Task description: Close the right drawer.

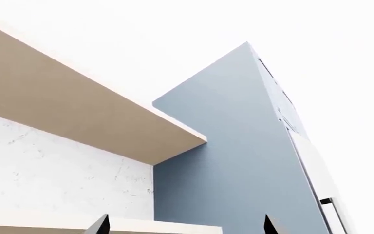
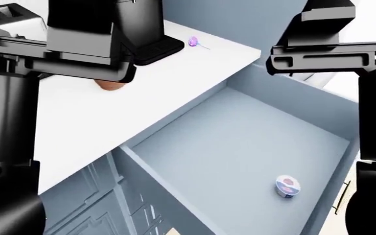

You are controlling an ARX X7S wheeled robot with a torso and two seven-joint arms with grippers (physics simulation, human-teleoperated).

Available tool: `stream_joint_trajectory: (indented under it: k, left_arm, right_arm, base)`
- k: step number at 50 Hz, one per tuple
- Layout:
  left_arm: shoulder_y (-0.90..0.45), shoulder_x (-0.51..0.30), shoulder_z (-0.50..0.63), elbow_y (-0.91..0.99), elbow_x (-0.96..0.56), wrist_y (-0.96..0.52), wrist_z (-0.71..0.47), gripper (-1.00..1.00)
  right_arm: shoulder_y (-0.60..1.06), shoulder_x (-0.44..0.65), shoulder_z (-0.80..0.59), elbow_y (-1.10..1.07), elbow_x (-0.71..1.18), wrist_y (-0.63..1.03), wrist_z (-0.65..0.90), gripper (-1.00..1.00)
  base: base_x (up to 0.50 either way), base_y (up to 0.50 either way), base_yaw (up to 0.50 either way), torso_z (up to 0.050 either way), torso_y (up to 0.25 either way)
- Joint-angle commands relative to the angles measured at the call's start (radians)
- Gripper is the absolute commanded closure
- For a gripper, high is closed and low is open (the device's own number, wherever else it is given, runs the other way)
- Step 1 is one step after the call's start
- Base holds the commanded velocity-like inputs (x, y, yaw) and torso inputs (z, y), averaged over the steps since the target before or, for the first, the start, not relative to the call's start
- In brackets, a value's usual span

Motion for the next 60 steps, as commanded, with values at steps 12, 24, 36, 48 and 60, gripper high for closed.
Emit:
stream_joint_trajectory:
  k: [12,24,36,48,60]
  left_arm:
    - [0.009,-0.006,0.014,-0.002,0.012,0.014,0.001,-1.0]
    - [0.005,-0.005,0.027,0.002,0.017,0.01,-0.002,-1.0]
    - [0.003,-0.008,0.034,0.0,0.021,0.014,-0.001,-1.0]
    - [0.008,-0.011,0.04,-0.003,0.026,0.022,0.0,-1.0]
    - [-0.006,-0.001,0.048,-0.01,0.023,0.019,-0.002,-1.0]
  right_arm:
    - [0.032,0.121,0.037,0.011,0.186,0.044,0.107,-1.0]
    - [0.007,0.19,0.054,-0.008,0.246,0.04,0.145,-1.0]
    - [-0.098,0.265,0.083,-0.01,0.22,-0.01,0.133,-1.0]
    - [-0.33,0.42,0.166,-0.027,0.166,-0.156,0.144,-1.0]
    - [-0.737,0.62,0.323,0.004,0.06,-0.436,0.148,-1.0]
  base:
    - [0.0,0.0,0.0,0.0,0.0]
    - [0.0,0.0,0.0,0.0,0.0]
    - [0.0,0.0,0.0,0.0,0.0]
    - [0.0,0.0,0.0,0.0,0.0]
    - [0.0,0.0,0.0,0.0,0.0]
